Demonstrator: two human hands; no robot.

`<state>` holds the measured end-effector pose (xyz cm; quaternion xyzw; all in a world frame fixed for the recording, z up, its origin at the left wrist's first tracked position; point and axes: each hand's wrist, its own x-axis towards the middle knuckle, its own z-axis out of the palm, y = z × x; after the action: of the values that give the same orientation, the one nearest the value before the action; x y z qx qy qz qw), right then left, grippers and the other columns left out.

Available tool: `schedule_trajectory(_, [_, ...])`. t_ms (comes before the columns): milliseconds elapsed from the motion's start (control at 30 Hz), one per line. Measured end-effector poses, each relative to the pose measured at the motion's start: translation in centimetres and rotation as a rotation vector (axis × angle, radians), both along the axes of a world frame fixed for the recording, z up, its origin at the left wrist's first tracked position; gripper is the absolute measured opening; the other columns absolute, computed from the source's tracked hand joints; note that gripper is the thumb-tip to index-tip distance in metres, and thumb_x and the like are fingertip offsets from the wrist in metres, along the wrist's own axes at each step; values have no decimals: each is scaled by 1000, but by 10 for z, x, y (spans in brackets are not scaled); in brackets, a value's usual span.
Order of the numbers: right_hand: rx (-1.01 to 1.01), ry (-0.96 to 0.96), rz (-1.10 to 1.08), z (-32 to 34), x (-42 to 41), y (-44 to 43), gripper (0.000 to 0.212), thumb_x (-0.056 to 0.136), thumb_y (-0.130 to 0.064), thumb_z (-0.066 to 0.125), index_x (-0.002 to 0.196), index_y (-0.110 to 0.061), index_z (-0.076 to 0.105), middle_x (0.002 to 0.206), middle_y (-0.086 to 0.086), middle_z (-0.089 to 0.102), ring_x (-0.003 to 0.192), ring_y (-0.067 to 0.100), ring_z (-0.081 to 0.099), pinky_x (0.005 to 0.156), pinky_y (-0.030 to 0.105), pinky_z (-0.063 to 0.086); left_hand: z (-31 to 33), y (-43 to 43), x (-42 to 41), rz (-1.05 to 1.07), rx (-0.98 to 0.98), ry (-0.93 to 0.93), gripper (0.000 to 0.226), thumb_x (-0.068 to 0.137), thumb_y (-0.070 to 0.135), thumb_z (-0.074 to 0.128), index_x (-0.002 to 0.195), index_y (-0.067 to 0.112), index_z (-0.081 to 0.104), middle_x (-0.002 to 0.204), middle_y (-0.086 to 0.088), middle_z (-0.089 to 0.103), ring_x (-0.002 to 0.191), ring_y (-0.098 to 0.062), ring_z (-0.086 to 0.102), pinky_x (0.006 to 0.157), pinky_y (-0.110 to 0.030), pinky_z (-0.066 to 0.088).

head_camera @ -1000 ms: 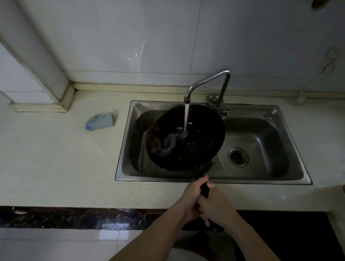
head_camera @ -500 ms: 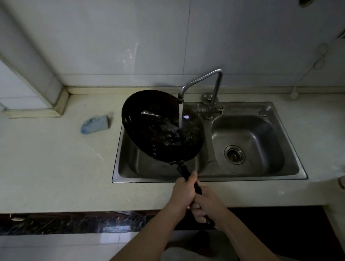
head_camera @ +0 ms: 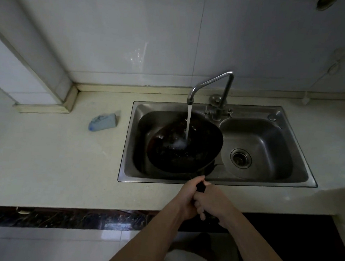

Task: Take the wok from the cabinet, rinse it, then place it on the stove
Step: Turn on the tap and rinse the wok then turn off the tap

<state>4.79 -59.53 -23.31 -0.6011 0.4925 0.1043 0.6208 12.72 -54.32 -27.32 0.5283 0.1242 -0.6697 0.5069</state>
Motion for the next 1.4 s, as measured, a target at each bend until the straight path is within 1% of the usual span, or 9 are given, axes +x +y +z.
schedule_trajectory(133, [-181, 7, 99, -10, -8, -2, 26, 95, -16, 52, 120, -11, 47, 58, 9, 63, 40, 22, 57, 41, 28, 44, 3, -2, -5, 6, -47, -8, 51, 100, 44, 54, 61, 17, 71, 68, -4, 63, 66, -18, 63, 72, -32, 47])
schedule_trajectory(300, [-223, -115, 129, -17, -17, 0, 9, 97, -18, 54, 102, -11, 52, 53, 6, 60, 38, 25, 53, 40, 32, 44, 3, -3, -6, 73, -110, -138, 52, 103, 40, 51, 56, 19, 60, 67, -1, 59, 64, -16, 58, 73, -32, 46])
schedule_trajectory(533, [-66, -194, 43, -13, -8, 10, 18, 99, -8, 48, 82, -6, 52, 46, 4, 46, 34, 17, 41, 35, 24, 36, -1, 3, 1, 89, -115, -389, 39, 102, 35, 55, 67, 17, 55, 64, 1, 58, 58, -15, 54, 66, -30, 44])
schedule_trajectory(733, [169, -231, -46, -9, -3, 11, 26, 101, -3, 38, 77, -8, 47, 49, 4, 38, 33, 10, 32, 35, 21, 29, -2, 3, 4, 50, -19, -508, 31, 98, 32, 58, 77, 10, 61, 66, -2, 58, 70, -19, 59, 69, -32, 46])
schedule_trajectory(967, [417, -248, -242, -1, 6, 6, 17, 98, 2, 41, 88, -10, 47, 55, 1, 38, 36, 5, 32, 30, 17, 27, 4, -1, 13, 68, 52, -246, 29, 97, 25, 58, 74, 8, 64, 63, -4, 61, 58, -17, 59, 56, -27, 47])
schedule_trajectory(1067, [336, -166, -201, 4, 5, 6, 11, 95, 2, 43, 97, -8, 48, 54, 2, 41, 37, 7, 35, 32, 19, 31, -2, 2, 8, 21, 43, -68, 32, 95, 35, 59, 72, 13, 65, 62, -5, 56, 56, -19, 54, 51, -29, 41])
schedule_trajectory(1167, [182, -63, -78, 6, 2, 2, 15, 94, -1, 47, 109, -4, 49, 52, 4, 48, 36, 11, 42, 35, 23, 34, -6, 5, 1, 31, -23, 41, 31, 90, 42, 64, 79, 13, 67, 70, -7, 57, 66, -22, 57, 60, -33, 42])
schedule_trajectory(1333, [-192, 35, 132, -5, -1, 0, 17, 97, -12, 50, 113, -6, 49, 68, 8, 61, 45, 16, 55, 47, 31, 51, 4, 4, -3, 41, -58, 104, 36, 97, 44, 57, 78, 15, 67, 75, -8, 62, 73, -22, 64, 73, -33, 48])
schedule_trajectory(1400, [-297, 45, 198, -11, -6, 2, 21, 98, -16, 51, 117, -9, 48, 74, 9, 66, 44, 15, 58, 43, 28, 48, 3, 3, -4, 37, -66, 67, 35, 98, 42, 56, 75, 17, 64, 73, -6, 60, 70, -20, 62, 71, -33, 47])
